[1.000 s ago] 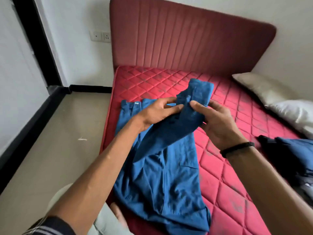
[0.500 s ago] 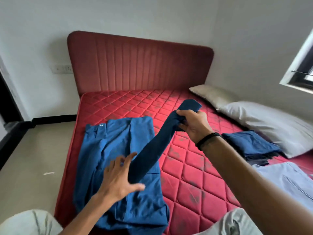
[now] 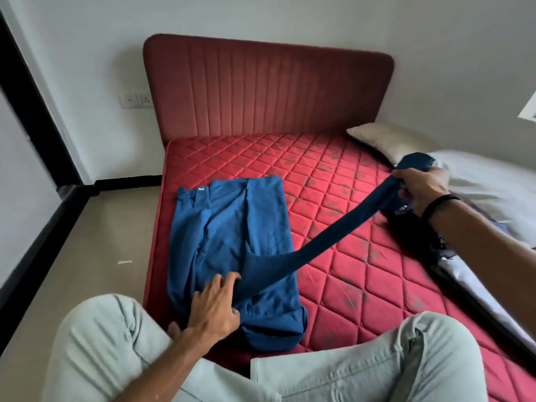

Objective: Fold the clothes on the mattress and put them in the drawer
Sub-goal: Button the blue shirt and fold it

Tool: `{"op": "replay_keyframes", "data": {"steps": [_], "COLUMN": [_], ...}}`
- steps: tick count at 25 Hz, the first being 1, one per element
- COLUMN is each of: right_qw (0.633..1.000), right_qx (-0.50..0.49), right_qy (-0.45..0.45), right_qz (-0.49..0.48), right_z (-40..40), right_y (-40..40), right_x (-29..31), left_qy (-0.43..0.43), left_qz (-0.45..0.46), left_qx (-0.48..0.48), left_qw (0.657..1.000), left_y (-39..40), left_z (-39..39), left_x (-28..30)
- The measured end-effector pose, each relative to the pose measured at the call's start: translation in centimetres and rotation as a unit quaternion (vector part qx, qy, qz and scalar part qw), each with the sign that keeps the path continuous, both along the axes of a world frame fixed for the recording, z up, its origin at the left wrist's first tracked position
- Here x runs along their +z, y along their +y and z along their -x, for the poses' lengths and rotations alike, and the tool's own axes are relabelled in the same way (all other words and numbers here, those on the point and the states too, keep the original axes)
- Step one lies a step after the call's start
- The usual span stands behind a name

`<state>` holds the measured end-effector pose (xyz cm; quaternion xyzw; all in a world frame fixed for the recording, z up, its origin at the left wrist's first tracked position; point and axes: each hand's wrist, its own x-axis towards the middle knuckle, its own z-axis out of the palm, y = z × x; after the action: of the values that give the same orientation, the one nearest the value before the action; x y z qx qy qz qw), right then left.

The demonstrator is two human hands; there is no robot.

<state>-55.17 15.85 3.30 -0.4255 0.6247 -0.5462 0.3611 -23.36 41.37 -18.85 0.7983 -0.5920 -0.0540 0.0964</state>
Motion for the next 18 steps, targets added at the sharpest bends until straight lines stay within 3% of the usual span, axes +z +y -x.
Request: {"op": "replay_keyframes", "data": {"steps": [7,12,16,18], "right_qw": [0.991,0.989,0.991,0.993], "right_qx": [-0.120,-0.083,-0.048,-0.023], "right_qy": [0.034,0.048,0.047,0.059], "right_qz": [0.047,0.109,0.117,0.100], "right_z": [1.3,-8.9,-16.5,-20.2], "right_y": [-3.7,0.8,-1.6,-3.8], "right_x": [-5.2,-3.2,-5.3,-6.7], "left_qy": [-0.060,0.042,0.174,0.250], "left_qz": [-0.141,-0.323,-0.225,-0.198], "left_qx": [-0.118,-0.151,-0.138,-0.113], "left_qw": [0.981,0.933,0.949,0.941], "left_y": [0.3,-2.0,-5.1,-6.1], "left_z": [-0.1,-1.4,-2.8,-2.1], "left_x": [-0.1,1.5,4.3,4.5]}}
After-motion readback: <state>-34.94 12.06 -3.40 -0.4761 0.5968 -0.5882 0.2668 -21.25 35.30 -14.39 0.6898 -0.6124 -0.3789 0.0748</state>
